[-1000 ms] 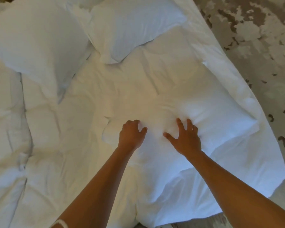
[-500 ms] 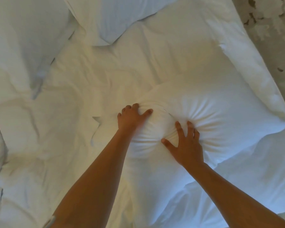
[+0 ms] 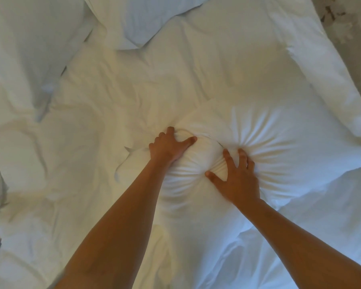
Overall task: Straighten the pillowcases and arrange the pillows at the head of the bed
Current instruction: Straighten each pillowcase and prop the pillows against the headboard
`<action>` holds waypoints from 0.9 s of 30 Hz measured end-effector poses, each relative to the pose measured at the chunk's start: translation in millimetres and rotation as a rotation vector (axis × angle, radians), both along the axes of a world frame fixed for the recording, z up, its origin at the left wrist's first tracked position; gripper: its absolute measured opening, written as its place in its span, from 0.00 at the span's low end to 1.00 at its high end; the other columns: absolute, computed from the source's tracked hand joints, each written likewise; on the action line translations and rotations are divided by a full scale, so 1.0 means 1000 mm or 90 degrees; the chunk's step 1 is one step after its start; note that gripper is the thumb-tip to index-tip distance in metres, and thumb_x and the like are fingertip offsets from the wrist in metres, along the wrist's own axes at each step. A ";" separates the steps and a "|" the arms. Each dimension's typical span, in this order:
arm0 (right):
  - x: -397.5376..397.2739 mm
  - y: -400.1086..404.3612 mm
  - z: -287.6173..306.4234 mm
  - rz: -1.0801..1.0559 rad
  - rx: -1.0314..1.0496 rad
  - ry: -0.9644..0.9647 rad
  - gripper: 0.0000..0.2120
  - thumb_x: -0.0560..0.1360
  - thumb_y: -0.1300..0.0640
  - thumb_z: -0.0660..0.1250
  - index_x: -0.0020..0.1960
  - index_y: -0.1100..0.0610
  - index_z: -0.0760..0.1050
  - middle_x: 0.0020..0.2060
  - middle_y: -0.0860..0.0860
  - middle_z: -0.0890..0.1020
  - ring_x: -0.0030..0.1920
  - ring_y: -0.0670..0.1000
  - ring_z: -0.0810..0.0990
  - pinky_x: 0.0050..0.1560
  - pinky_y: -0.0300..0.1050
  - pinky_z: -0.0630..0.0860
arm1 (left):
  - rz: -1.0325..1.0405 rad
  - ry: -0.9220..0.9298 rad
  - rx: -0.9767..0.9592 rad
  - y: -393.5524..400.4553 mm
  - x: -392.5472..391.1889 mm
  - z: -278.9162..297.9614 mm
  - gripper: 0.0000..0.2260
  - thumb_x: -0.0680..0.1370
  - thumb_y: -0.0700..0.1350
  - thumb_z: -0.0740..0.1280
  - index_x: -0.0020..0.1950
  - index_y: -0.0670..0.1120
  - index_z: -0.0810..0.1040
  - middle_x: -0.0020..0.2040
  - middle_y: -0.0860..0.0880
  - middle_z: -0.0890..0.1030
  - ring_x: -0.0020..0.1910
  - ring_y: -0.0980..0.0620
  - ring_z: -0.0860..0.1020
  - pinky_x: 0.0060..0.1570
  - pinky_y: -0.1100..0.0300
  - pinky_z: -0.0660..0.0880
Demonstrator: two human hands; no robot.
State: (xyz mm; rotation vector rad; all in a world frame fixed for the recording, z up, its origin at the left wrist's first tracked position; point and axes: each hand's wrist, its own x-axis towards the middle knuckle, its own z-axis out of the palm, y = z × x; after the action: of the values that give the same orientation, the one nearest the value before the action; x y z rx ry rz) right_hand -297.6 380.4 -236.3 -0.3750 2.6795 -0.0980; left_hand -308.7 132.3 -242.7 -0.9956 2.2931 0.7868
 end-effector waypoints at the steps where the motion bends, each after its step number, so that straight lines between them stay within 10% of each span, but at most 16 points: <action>1: 0.001 0.002 0.000 0.002 -0.001 -0.001 0.49 0.69 0.18 0.53 0.82 0.43 0.58 0.80 0.57 0.60 0.74 0.65 0.65 0.54 0.60 0.81 | -0.002 0.011 0.000 0.002 0.003 0.003 0.49 0.62 0.83 0.57 0.74 0.54 0.66 0.66 0.46 0.78 0.66 0.41 0.76 0.64 0.42 0.69; 14: 0.060 0.051 0.096 -0.033 -0.118 -0.143 0.50 0.72 0.23 0.61 0.84 0.38 0.41 0.85 0.51 0.50 0.82 0.62 0.58 0.72 0.63 0.70 | -0.084 0.122 -0.002 0.049 0.083 0.118 0.30 0.64 0.78 0.64 0.49 0.54 0.71 0.46 0.52 0.81 0.51 0.45 0.81 0.43 0.55 0.71; 21: 0.122 0.054 0.181 -0.012 -0.222 -0.034 0.38 0.80 0.41 0.67 0.84 0.46 0.54 0.81 0.52 0.63 0.77 0.57 0.67 0.65 0.55 0.77 | -0.155 0.209 -0.027 0.050 0.162 0.210 0.26 0.67 0.76 0.64 0.47 0.54 0.73 0.41 0.52 0.82 0.43 0.46 0.82 0.40 0.53 0.75; 27: 0.140 -0.004 0.256 0.087 -0.361 0.097 0.40 0.78 0.34 0.65 0.84 0.45 0.55 0.81 0.48 0.61 0.79 0.52 0.62 0.69 0.49 0.74 | -0.321 0.217 -0.105 0.003 0.241 0.273 0.27 0.71 0.75 0.62 0.57 0.56 0.74 0.43 0.51 0.82 0.48 0.45 0.82 0.43 0.56 0.69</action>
State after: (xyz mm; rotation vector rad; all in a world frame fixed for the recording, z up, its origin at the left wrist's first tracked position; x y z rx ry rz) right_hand -157.7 376.6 19.9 -0.7599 2.7234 -0.8260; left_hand -67.7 135.0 30.1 -0.3209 2.7691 0.5897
